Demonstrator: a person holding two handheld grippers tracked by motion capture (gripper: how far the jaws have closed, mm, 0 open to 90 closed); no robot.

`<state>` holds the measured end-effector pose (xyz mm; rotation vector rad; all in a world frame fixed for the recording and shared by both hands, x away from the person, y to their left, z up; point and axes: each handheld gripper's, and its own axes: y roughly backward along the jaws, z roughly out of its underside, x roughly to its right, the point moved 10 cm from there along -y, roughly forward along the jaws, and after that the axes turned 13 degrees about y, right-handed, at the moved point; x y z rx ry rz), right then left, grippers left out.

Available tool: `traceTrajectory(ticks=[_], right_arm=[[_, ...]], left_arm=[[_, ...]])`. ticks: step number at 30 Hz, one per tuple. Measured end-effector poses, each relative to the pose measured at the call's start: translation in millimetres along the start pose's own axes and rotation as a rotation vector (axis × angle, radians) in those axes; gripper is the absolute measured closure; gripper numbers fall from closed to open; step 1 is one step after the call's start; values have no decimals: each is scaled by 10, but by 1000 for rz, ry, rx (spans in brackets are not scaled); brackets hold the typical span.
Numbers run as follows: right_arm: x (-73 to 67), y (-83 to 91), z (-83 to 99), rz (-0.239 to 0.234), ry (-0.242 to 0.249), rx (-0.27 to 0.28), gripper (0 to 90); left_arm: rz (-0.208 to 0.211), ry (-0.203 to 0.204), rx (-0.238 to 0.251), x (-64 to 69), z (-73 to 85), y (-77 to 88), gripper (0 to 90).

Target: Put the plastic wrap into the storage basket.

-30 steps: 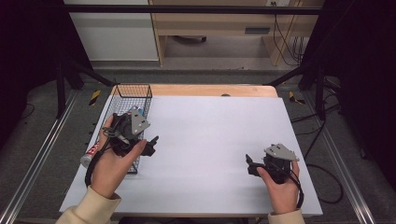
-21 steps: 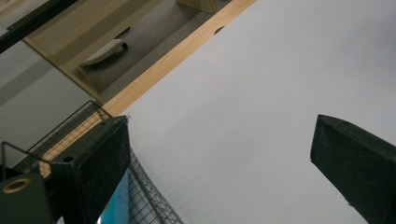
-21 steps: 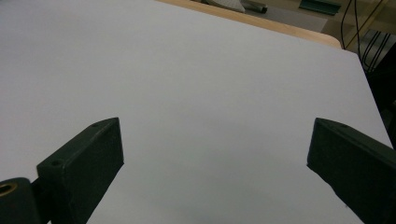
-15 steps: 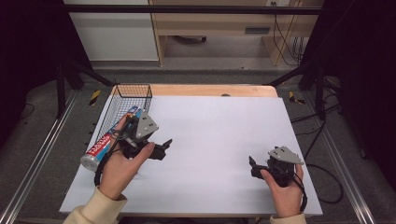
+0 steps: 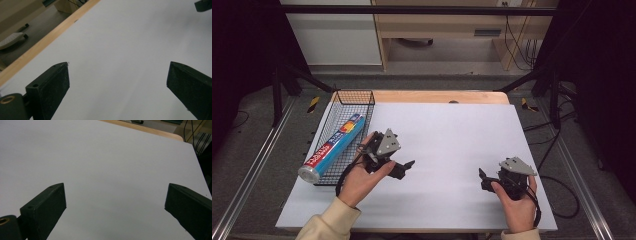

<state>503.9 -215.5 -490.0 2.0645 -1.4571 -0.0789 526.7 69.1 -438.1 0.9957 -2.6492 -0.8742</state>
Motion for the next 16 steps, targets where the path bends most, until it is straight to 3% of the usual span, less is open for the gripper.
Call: traceTrajectory(ticks=[5, 8, 11, 14, 16], right_arm=[[23, -26, 55, -10, -20, -21, 47], [60, -50, 114, -11, -39, -41, 56], [102, -94, 185, -17, -56, -57, 61], [165, -139, 253, -2, -57, -61, 62], [204, -177, 304, 12, -53, -66, 61]], left_arm=[[58, 6, -17, 97, 233, -189, 45], [80, 15, -4, 115, 384, -252, 45], [78, 45, 53, 79, 491, -229, 48], [69, 42, 51, 45, 557, -169, 47], [65, 76, 91, 40, 561, -113, 46]])
